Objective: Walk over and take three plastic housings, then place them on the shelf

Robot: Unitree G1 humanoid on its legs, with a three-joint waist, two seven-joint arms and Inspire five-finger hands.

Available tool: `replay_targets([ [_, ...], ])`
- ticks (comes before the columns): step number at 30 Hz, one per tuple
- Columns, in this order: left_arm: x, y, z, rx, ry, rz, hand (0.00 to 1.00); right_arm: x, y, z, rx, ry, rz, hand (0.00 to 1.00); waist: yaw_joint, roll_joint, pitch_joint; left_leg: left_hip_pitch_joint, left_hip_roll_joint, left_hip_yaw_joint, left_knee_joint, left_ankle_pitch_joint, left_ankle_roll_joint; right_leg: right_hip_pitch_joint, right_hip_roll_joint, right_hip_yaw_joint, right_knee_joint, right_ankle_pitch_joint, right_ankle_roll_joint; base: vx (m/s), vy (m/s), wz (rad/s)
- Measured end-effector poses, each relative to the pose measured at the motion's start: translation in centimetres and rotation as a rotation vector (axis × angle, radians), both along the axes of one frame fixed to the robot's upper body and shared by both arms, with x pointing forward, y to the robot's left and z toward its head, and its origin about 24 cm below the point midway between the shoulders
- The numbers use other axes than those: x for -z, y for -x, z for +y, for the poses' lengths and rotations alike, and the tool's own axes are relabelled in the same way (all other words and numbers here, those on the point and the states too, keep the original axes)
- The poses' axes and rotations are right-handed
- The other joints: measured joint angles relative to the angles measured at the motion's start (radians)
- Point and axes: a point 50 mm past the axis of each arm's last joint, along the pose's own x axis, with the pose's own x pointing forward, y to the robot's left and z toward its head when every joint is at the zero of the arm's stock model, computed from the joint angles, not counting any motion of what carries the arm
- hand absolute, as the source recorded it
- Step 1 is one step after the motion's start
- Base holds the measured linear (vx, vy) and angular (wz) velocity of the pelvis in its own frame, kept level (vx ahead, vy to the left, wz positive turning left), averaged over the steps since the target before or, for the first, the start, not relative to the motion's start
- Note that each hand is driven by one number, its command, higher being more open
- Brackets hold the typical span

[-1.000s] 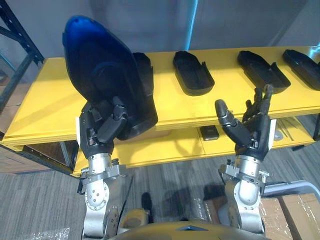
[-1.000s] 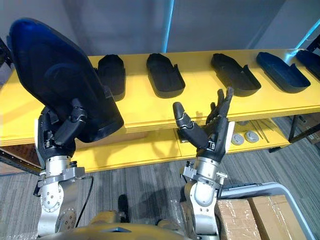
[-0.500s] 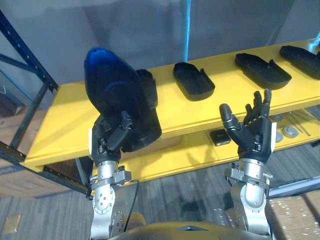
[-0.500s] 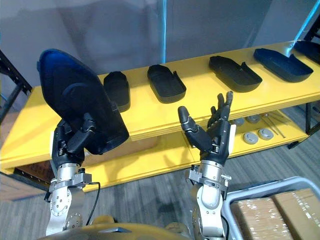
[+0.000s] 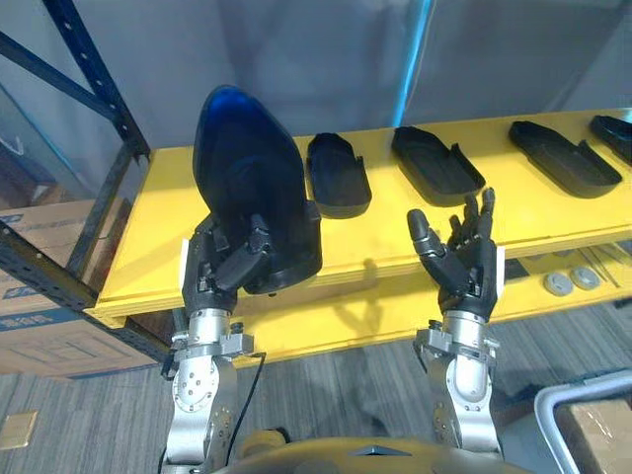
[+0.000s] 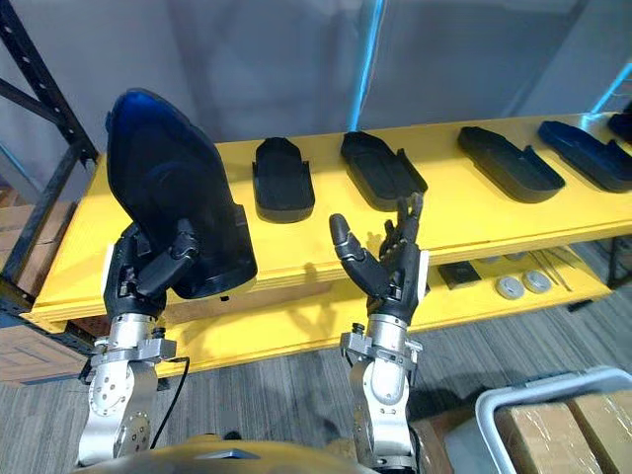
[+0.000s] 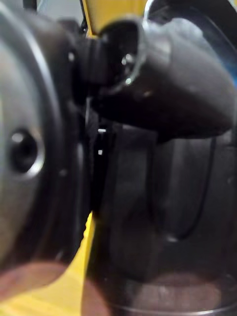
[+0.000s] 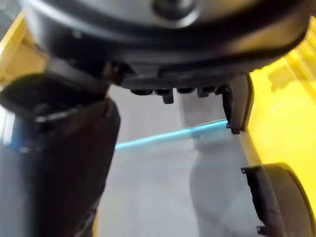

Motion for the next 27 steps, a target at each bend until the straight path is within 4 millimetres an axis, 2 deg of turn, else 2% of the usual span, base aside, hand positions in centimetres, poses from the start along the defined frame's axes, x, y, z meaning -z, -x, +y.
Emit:
replay_targets([
  [1, -0.3, -0.4, -0.5, 0.017, 0.01, -0.008, 0.0, -0.3, 0.0, 0.0, -0.019, 0.014, -0.017, 1.0, -0.007, -0.004, -0.001, -0.004, -0.008, -0.014, -0.015, 0.012, -0.002, 0.014, 0.072, 0.009, -0.051, -0.044, -0.029, -0.02, -0.088, 0.37],
  [2, -0.4, -0.6, -0.7, 0.024, 0.016, -0.015, 0.0, -0.6, -0.1, 0.0, -0.029, 0.024, -0.031, 1.0, -0.004, -0.005, -0.002, -0.011, -0.012, -0.015, -0.013, 0.014, -0.004, 0.019, 0.088, 0.007, -0.077, -0.047, -0.037, -0.01, -0.03, 0.27],
  [4, -1.0, -1.1, -1.6, 0.052, 0.028, -0.043, 0.0, -2.2, -0.2, 0.2, -0.072, 0.053, -0.104, 1.0, -0.001, -0.002, -0.002, -0.044, -0.029, -0.035, -0.021, 0.048, -0.011, 0.024, 0.083, 0.014, -0.124, -0.042, -0.029, -0.01, 0.002, 0.3],
  [7, -1.6, -1.0, -2.0, 0.031, 0.016, -0.059, 0.0, -3.6, -1.0, 0.7, -0.122, 0.082, -0.19, 1.0, 0.005, 0.004, 0.002, -0.058, -0.029, -0.072, -0.064, 0.092, -0.022, 0.016, 0.094, -0.027, -0.128, -0.041, -0.027, -0.03, -0.06, 0.38],
  [11, -2.4, -0.7, -1.7, 0.001, 0.042, -0.092, 0.0, -6.2, -0.9, 1.3, -0.16, 0.095, -0.319, 1.0, 0.04, 0.005, 0.003, -0.06, -0.02, -0.105, -0.123, 0.134, -0.035, 0.028, 0.112, -0.072, -0.158, -0.041, -0.028, -0.06, -0.068, 0.29],
  [14, -2.1, -0.1, -1.0, -0.043, 0.054, -0.075, 0.0, -6.8, -0.6, 1.8, -0.178, 0.133, -0.348, 1.0, 0.058, 0.004, 0.003, -0.034, -0.013, -0.119, -0.136, 0.142, -0.044, 0.057, 0.124, -0.09, -0.158, -0.049, -0.039, -0.04, -0.052, 0.18],
  [17, -1.4, 0.6, -0.4, -0.075, 0.05, -0.04, 0.0, -6.1, -0.4, 1.7, -0.156, 0.117, -0.303, 1.0, 0.059, 0.0, 0.008, -0.046, -0.009, -0.132, -0.076, 0.116, -0.043, 0.081, 0.124, -0.092, -0.153, -0.076, -0.039, -0.03, -0.042, 0.17],
  [20, -0.8, 1.2, 0.0, -0.098, 0.052, -0.009, 0.0, -3.9, 0.1, 0.1, 0.017, 0.115, -0.175, 1.0, 0.062, 0.013, 0.029, -0.119, 0.022, -0.155, 0.12, 0.029, -0.045, 0.085, 0.128, -0.097, -0.103, -0.112, -0.038, -0.05, 0.0, 0.13],
  [21, -0.5, 1.4, 0.2, -0.108, 0.052, 0.004, 0.0, -2.3, 0.7, -1.1, 0.15, 0.139, -0.082, 1.0, 0.062, 0.019, 0.033, -0.14, 0.035, -0.158, 0.176, -0.002, -0.045, 0.084, 0.131, -0.096, -0.075, -0.132, -0.038, -0.06, 0.03, 0.04],
  [22, -0.1, 1.5, 0.4, -0.119, 0.053, 0.014, 0.0, -0.6, 1.6, -2.7, 0.287, 0.147, 0.017, 1.0, 0.06, 0.015, 0.033, -0.132, 0.036, -0.144, 0.176, -0.019, -0.038, 0.083, 0.124, -0.091, -0.052, -0.146, -0.042, -0.05, 0.023, 0.0],
  [23, 0.0, 1.5, 0.5, -0.129, 0.06, 0.016, 0.0, 0.2, 2.5, -4.0, 0.387, 0.136, 0.076, 1.0, 0.057, 0.014, 0.033, -0.128, 0.044, -0.113, 0.17, -0.023, -0.041, 0.077, 0.118, -0.088, -0.046, -0.148, -0.04, -0.01, 0.014, -0.09],
  [24, 0.0, 1.6, 0.7, -0.146, 0.082, 0.012, 0.0, 1.0, 3.9, -5.9, 0.516, 0.135, 0.129, 1.0, 0.051, 0.011, 0.035, -0.118, 0.066, -0.032, 0.157, -0.022, -0.04, 0.062, 0.108, -0.072, -0.037, -0.15, -0.038, 0.01, 0.021, -0.14],
  [26, -0.1, 1.7, 0.9, -0.184, 0.101, -0.004, 0.0, 1.8, 5.9, -8.7, 0.655, 0.134, 0.184, 1.0, 0.028, 0.008, 0.038, -0.113, 0.082, 0.055, 0.154, -0.009, -0.037, 0.038, 0.09, -0.049, -0.017, -0.157, -0.028, 0.02, 0.056, -0.15],
  [27, -0.1, 1.7, 0.9, -0.196, 0.105, -0.007, 0.0, 2.2, 6.5, -9.6, 0.695, 0.127, 0.209, 1.0, 0.022, 0.006, 0.04, -0.111, 0.081, 0.068, 0.16, -0.002, -0.04, 0.036, 0.084, -0.04, -0.012, -0.16, -0.024, 0.03, 0.104, -0.26],
])
